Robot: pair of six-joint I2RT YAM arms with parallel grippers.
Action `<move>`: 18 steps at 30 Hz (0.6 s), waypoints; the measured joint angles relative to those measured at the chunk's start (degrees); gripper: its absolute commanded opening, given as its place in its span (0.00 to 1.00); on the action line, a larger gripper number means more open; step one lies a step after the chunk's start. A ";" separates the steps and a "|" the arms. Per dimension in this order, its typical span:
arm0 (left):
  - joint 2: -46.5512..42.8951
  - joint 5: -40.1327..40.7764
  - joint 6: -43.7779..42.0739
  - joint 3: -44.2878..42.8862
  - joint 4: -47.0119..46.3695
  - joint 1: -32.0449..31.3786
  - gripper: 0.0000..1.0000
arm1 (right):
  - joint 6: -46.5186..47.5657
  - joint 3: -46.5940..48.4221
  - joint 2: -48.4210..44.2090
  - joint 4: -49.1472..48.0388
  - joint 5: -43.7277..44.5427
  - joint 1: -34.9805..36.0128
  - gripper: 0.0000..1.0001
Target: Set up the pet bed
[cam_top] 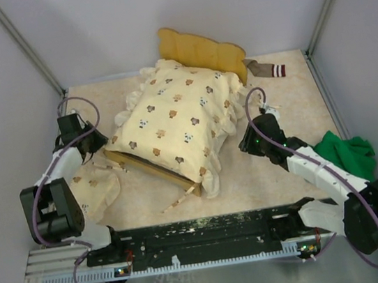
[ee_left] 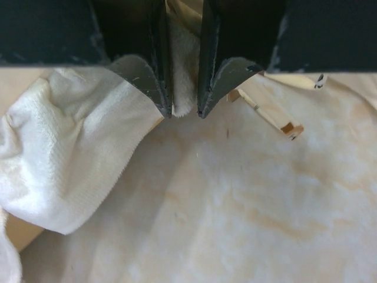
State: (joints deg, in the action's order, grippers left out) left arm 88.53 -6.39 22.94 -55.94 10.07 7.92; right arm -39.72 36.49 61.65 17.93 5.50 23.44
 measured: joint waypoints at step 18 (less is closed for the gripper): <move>-31.28 -13.57 7.54 26.69 1.49 -3.13 0.30 | 6.78 8.52 20.94 -11.54 0.17 -5.99 0.34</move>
State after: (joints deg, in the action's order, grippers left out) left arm 57.25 -19.97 30.48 -29.26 11.55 4.80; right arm -32.95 45.01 82.59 6.39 5.67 17.45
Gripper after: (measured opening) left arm 0.297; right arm 0.342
